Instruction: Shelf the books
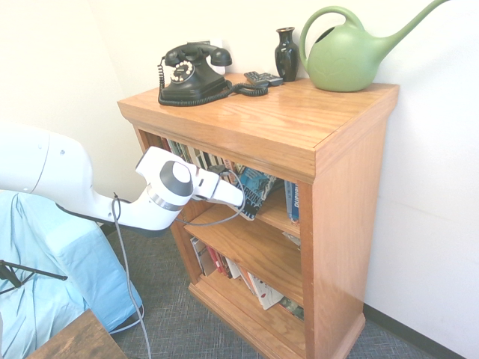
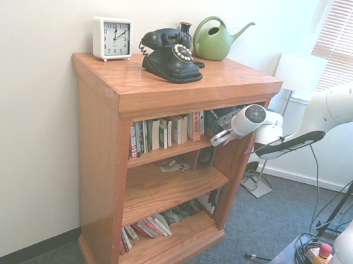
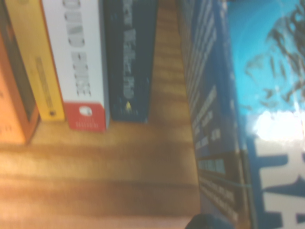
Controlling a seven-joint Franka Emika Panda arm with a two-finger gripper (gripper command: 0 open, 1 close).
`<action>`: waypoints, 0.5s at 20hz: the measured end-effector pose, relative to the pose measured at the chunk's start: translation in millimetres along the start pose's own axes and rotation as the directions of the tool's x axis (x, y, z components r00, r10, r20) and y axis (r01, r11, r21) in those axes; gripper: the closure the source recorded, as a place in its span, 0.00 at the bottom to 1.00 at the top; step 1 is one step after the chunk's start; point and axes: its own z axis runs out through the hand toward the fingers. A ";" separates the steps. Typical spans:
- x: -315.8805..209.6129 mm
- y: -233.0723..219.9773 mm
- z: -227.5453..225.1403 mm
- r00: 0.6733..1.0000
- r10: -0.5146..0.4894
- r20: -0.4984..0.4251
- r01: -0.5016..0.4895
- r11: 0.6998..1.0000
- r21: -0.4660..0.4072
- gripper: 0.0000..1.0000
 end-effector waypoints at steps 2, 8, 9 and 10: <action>-0.8 -5.6 5.7 1.000 0.004 0.004 -0.004 1.000 0.004 1.00; 5.4 -16.2 10.6 1.000 0.000 -0.022 0.000 1.000 0.020 1.00; 6.0 -17.2 10.9 1.000 0.002 -0.024 -0.002 1.000 0.022 1.00; 6.7 -18.6 11.5 1.000 0.004 -0.025 -0.004 1.000 0.024 1.00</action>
